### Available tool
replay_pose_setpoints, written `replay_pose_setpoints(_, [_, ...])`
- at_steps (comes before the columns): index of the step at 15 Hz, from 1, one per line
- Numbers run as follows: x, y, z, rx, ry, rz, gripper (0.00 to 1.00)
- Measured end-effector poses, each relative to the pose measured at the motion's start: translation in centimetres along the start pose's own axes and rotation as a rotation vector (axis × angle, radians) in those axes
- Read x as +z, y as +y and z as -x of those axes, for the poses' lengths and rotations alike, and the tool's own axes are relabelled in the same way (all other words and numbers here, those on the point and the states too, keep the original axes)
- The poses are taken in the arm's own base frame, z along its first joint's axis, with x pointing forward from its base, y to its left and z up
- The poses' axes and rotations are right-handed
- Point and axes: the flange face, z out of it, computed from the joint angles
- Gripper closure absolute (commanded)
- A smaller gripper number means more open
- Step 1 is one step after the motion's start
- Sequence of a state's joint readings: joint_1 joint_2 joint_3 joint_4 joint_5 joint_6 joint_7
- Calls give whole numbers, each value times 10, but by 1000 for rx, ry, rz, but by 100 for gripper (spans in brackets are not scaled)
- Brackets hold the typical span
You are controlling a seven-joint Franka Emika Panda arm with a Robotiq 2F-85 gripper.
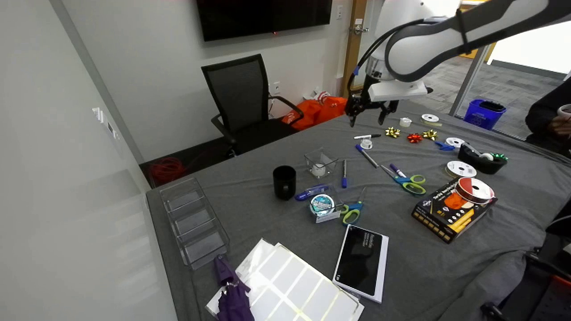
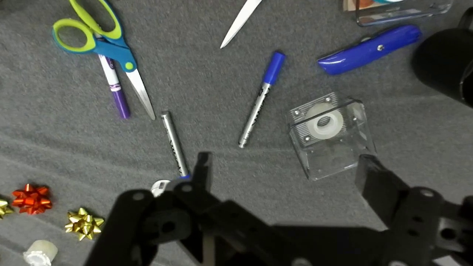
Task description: Put a marker into the cup
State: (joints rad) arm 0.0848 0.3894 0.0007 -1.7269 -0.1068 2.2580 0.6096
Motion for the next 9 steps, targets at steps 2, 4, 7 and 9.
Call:
replay_pose_setpoints(2, [27, -2, -13, 7, -14, 19, 0])
replay_pose_setpoints(4, [52, -4, -23, 12, -24, 37, 0])
replay_pose_setpoints(7, [86, -7, -34, 12, -35, 59, 0])
replay_pose_setpoints(9, [106, -6, -38, 1, -43, 74, 0])
